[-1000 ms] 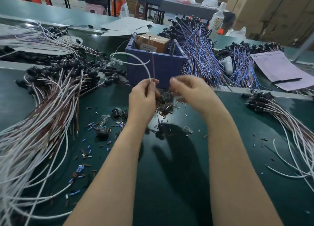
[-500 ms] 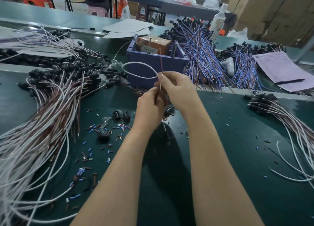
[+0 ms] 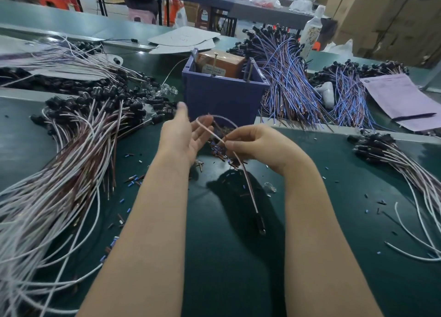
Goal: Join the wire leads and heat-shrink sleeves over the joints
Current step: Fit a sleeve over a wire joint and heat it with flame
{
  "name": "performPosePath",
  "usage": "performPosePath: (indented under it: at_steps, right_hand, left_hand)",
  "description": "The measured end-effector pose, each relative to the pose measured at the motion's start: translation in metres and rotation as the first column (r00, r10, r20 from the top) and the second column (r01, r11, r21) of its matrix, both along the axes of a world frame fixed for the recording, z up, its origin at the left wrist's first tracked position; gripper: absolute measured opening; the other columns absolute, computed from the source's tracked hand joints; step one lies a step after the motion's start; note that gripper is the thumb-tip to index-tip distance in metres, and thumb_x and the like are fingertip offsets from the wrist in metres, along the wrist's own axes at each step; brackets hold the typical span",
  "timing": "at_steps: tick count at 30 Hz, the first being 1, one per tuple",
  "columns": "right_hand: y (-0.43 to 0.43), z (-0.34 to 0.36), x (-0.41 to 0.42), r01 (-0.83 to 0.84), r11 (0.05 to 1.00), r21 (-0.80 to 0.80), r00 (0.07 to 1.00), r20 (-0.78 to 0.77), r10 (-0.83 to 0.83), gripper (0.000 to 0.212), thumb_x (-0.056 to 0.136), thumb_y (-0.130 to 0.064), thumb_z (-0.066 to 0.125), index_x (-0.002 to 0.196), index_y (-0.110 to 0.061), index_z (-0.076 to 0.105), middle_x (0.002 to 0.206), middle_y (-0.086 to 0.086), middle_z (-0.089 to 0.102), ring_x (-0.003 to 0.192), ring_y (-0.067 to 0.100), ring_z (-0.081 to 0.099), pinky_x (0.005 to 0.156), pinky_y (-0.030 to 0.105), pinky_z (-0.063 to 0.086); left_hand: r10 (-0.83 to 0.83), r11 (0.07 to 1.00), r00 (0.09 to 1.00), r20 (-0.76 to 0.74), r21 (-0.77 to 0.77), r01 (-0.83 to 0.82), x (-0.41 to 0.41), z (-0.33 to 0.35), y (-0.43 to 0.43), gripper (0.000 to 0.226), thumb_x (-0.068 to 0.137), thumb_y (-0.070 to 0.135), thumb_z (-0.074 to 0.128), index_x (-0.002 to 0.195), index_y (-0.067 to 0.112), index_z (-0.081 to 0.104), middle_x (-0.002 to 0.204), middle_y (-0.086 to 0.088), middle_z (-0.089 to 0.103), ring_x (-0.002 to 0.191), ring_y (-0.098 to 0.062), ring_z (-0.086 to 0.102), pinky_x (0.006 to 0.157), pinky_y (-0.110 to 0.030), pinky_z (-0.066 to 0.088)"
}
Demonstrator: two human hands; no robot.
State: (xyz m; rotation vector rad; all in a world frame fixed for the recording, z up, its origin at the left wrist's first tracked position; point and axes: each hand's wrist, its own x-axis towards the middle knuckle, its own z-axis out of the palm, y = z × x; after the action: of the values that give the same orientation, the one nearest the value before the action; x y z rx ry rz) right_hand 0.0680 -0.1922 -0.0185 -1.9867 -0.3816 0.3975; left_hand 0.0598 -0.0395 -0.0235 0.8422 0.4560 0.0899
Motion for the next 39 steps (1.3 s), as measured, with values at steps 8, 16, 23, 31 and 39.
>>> performPosePath:
  at_steps: [8, 16, 23, 31, 39]
  right_hand:
    - [-0.007, 0.002, 0.010, 0.315, 0.915, 0.252, 0.941, 0.044, -0.336, 0.014, 0.094, -0.014, 0.057, 0.099, -0.014, 0.070, 0.062, -0.001, 0.067, 0.044, 0.002, 0.046, 0.042, 0.013, 0.037]
    - [0.020, 0.001, 0.017, 0.427, 0.809, 0.405, 0.875, 0.043, -0.483, 0.034, 0.099, -0.004, 0.042, 0.132, -0.007, 0.047, 0.065, 0.001, 0.062, 0.043, 0.001, 0.047, 0.046, 0.015, 0.045]
    - [0.015, -0.001, 0.015, 0.492, 0.779, 0.388, 0.760, 0.246, -0.602, 0.025, 0.096, -0.006, 0.045, 0.109, -0.027, 0.051, 0.065, -0.002, 0.066, 0.052, 0.010, 0.049, 0.064, 0.033, 0.047]
    - [0.031, 0.005, 0.007, 0.330, 0.927, 0.179, 0.819, 0.435, -0.375, 0.045, 0.085, -0.027, 0.069, 0.127, -0.016, 0.057, 0.077, -0.007, 0.061, 0.070, 0.007, 0.057, 0.074, 0.023, 0.049]
    - [0.025, 0.007, 0.009, 0.362, 0.811, 0.460, 0.794, 0.304, -0.527, 0.016, 0.098, -0.008, 0.049, 0.095, -0.006, 0.064, 0.068, 0.000, 0.063, 0.050, 0.002, 0.050, 0.051, 0.017, 0.046]
  left_hand:
    - [0.197, 0.972, 0.967, 0.164, -0.158, -0.171, 0.004, -0.001, 0.002, 0.022, 0.103, 0.014, 0.034, 0.088, 0.010, 0.050, 0.067, -0.001, 0.068, 0.036, 0.000, 0.039, 0.036, -0.012, 0.032]
    - [0.148, 0.978, 0.988, 0.038, 0.143, -0.152, 0.004, -0.010, -0.016, 0.022, 0.100, 0.007, 0.034, 0.082, 0.011, 0.047, 0.040, 0.005, 0.058, 0.029, -0.001, 0.034, 0.033, -0.012, 0.025]
    - [0.136, 0.832, 0.990, 0.038, 0.538, -0.135, 0.007, -0.017, -0.013, 0.025, 0.094, 0.007, 0.037, 0.079, 0.015, 0.055, 0.039, 0.006, 0.058, 0.031, 0.000, 0.043, 0.049, -0.020, 0.038]
    - [0.158, 0.504, 0.980, 0.123, 0.843, -0.187, 0.001, -0.021, -0.023, 0.025, 0.097, 0.019, 0.040, 0.086, 0.009, 0.059, 0.066, -0.007, 0.068, 0.068, -0.019, 0.066, 0.073, -0.035, 0.053]
    - [0.107, 0.219, 0.988, 0.114, 0.966, -0.135, -0.001, -0.027, -0.024, 0.034, 0.097, 0.014, 0.039, 0.126, 0.011, 0.056, 0.135, -0.012, 0.050, 0.118, -0.030, 0.049, 0.100, -0.039, 0.040]
